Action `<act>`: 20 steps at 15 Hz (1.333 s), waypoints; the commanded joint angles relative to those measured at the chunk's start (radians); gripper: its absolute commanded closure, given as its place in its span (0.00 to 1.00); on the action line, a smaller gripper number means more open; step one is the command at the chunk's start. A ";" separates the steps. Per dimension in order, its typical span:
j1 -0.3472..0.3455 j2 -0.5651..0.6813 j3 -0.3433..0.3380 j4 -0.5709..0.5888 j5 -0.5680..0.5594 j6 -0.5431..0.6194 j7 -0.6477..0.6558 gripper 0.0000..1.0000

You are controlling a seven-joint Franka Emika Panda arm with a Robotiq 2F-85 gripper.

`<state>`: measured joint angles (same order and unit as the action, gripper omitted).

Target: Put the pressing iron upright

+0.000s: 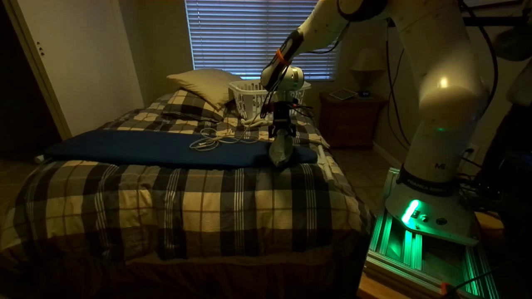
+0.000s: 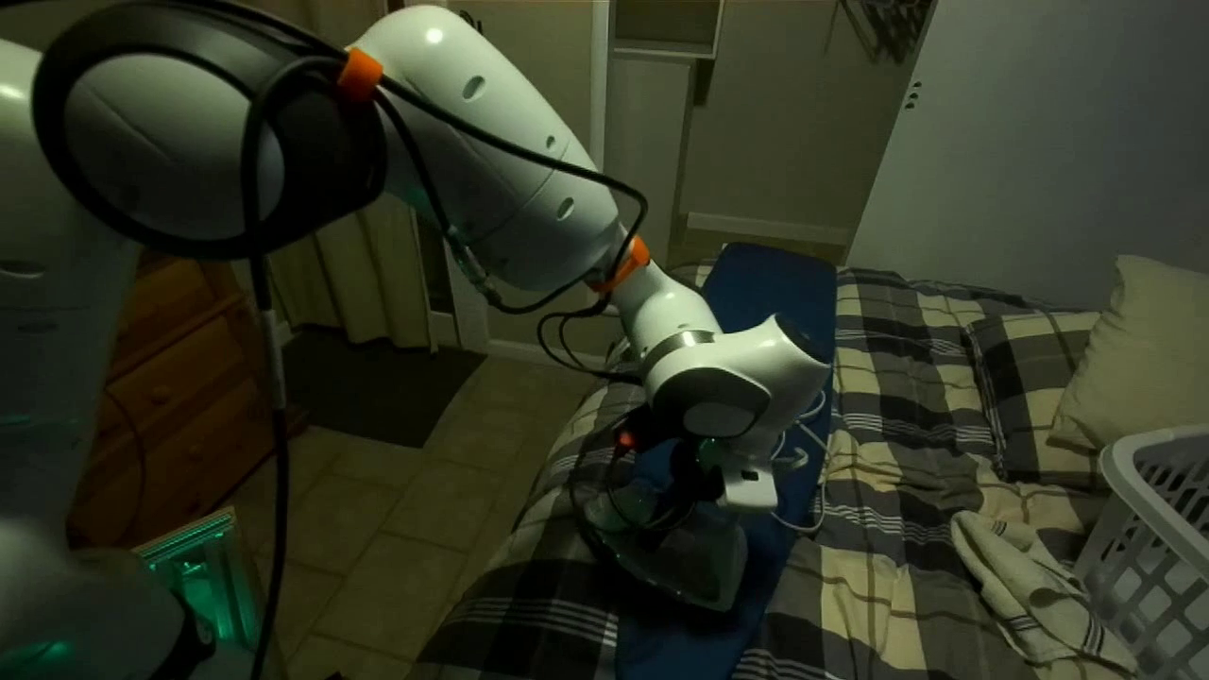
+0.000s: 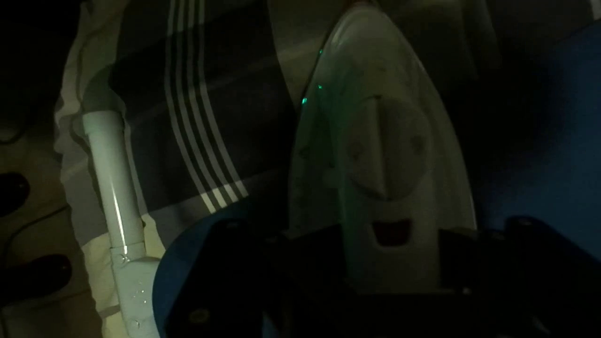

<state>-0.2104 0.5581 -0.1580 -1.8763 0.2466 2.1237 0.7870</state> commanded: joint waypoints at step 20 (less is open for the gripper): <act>-0.339 0.572 0.087 0.918 0.514 -1.104 -0.169 1.00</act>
<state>-0.4837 1.0304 -0.1225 -1.1308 0.7011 1.1873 0.5606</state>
